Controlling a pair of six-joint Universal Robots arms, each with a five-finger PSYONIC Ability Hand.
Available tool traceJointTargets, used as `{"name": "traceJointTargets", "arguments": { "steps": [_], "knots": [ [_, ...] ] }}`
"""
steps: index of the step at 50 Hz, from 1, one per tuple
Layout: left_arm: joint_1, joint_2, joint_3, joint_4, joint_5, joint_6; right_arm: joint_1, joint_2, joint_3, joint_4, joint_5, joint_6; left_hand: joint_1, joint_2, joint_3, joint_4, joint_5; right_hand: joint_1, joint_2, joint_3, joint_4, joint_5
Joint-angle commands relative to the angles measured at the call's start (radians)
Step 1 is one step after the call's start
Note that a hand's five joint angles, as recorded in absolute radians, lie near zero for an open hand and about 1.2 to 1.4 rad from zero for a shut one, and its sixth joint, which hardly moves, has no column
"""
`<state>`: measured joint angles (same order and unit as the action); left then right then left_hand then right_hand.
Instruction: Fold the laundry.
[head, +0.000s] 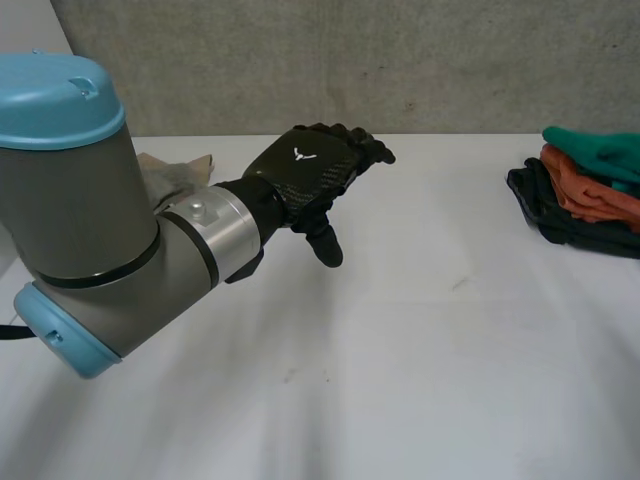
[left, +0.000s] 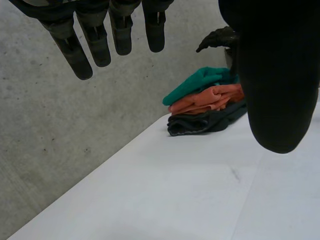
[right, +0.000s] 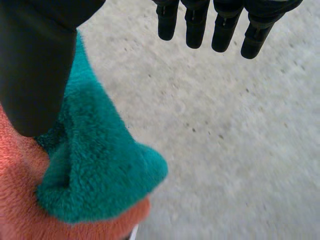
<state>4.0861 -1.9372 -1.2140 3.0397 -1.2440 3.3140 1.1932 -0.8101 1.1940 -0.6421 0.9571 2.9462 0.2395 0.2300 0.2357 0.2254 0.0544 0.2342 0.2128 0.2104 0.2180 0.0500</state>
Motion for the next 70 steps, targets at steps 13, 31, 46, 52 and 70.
{"name": "traceJointTargets", "arguments": {
  "steps": [13, 31, 46, 52, 70],
  "knots": [
    [-0.001, 0.185, -0.004, 0.042, -0.072, -0.010, 0.014, -0.365, 0.036, 0.319, 0.411, -0.397, 0.030, 0.039, 0.034, 0.044, 0.040, -0.060, -0.038, -0.036, -0.043, -0.050],
    [0.521, -0.030, 0.020, 0.203, -0.273, 0.353, 0.606, -0.546, 0.522, 0.091, 0.279, -0.355, 0.033, 0.042, 0.036, 0.047, 0.043, -0.060, -0.038, -0.036, -0.043, -0.050],
    [0.731, -0.670, 0.404, 0.300, -0.065, 0.458, 0.651, -0.425, 0.667, 0.093, 0.284, -0.432, 0.150, 0.159, 0.153, 0.164, 0.160, -0.060, -0.038, -0.036, -0.043, -0.050],
    [0.724, -0.735, 0.488, 0.306, -0.067, 0.460, 0.643, -0.411, 0.667, 0.093, 0.284, -0.434, 1.156, 1.165, 1.160, 1.170, 1.166, -0.060, -0.038, -0.036, -0.043, -0.050],
    [0.410, -0.054, 0.067, 0.522, -0.101, 0.184, 0.635, -0.428, 0.664, 0.079, 0.341, -0.427, 1.157, 1.166, 1.161, 1.171, 1.167, -0.060, -0.038, -0.036, -0.043, -0.050]
  ]
}}
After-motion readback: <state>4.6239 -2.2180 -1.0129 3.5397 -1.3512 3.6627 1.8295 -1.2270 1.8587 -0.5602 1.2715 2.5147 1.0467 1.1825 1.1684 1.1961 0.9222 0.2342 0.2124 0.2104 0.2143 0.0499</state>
